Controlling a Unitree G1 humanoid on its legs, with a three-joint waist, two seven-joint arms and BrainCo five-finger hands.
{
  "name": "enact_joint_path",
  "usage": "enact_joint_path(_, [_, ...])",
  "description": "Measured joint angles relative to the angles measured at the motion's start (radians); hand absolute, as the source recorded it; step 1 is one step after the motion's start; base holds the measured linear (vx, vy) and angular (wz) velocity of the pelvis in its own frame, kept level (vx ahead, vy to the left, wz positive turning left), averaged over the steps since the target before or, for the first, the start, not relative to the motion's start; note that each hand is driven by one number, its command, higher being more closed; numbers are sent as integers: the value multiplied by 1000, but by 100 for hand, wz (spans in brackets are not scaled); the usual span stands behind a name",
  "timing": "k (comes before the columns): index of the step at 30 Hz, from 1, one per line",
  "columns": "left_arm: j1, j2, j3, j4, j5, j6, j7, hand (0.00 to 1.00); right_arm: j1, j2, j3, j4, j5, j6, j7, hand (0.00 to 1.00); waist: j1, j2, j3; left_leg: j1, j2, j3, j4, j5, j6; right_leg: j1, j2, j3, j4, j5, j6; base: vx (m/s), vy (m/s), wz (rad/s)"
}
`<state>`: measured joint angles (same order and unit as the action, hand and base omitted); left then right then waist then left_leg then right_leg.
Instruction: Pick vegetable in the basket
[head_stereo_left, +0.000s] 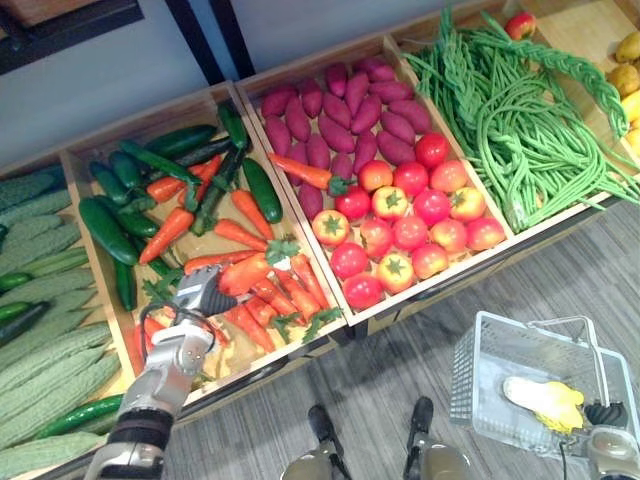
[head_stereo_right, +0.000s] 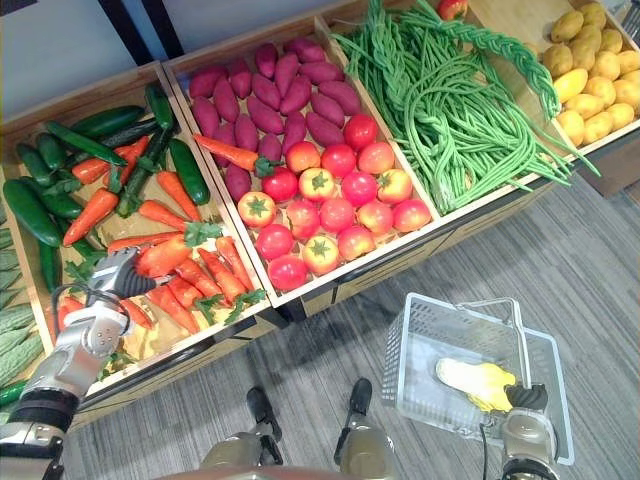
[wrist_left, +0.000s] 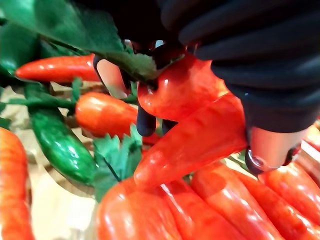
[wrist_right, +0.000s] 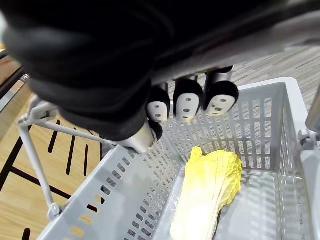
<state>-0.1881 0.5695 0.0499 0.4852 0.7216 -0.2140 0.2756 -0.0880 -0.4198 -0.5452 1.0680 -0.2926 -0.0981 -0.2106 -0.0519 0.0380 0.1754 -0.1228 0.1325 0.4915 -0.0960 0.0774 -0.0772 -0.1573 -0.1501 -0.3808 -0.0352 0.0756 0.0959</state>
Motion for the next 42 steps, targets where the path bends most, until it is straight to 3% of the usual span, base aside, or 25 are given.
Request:
enact_joint_path(11, [115,3,92,-212,-3,-5,-2,100,47,12,-21,1,-25,2,2,100,1,-21,-84,36,-2,21,-1,4,6,22,5,22,0,1,-4,4,-6,-6])
enact_joint_path(18, [178,1,94,-345,-11,-44,-1,100,51,-3,20,-9,-71,2,12,100,1,-38,-123,92,3,122,-5,-11,-7,17,18,119,-17,15,-8,-17,-18,-42])
enact_joint_path(24, [194,1,84,-396,-46,-91,0,100,52,-150,233,-163,-146,-7,49,100,-4,-34,-140,151,0,299,-5,-43,-22,-30,37,299,-22,51,0,-3,-15,-89])
enact_joint_path(27, [188,2,63,-414,-51,-116,0,100,43,-228,312,-223,-170,-40,57,100,-8,-36,-142,187,0,371,-3,-53,-35,-31,51,367,-37,74,-2,3,-20,-68])
enact_joint_path(30, [174,3,13,-414,-53,-134,-4,100,29,-277,381,-288,-170,-62,68,100,-27,-37,-142,208,3,410,-2,-58,-42,-32,65,406,-42,82,-4,-15,-40,-45])
enact_joint_path(39, [88,43,-214,-494,-171,-192,-61,100,63,-362,519,-532,-157,-133,129,100,-22,-42,-142,260,21,534,3,-71,-61,-24,102,480,-67,103,-5,-38,-38,-33])
enact_joint_path(42, [42,48,-310,-527,-204,-225,-86,100,89,-409,566,-621,-133,-168,154,100,-1,-41,-143,273,67,570,87,-115,-85,-10,121,502,-65,104,-5,-27,-48,-31])
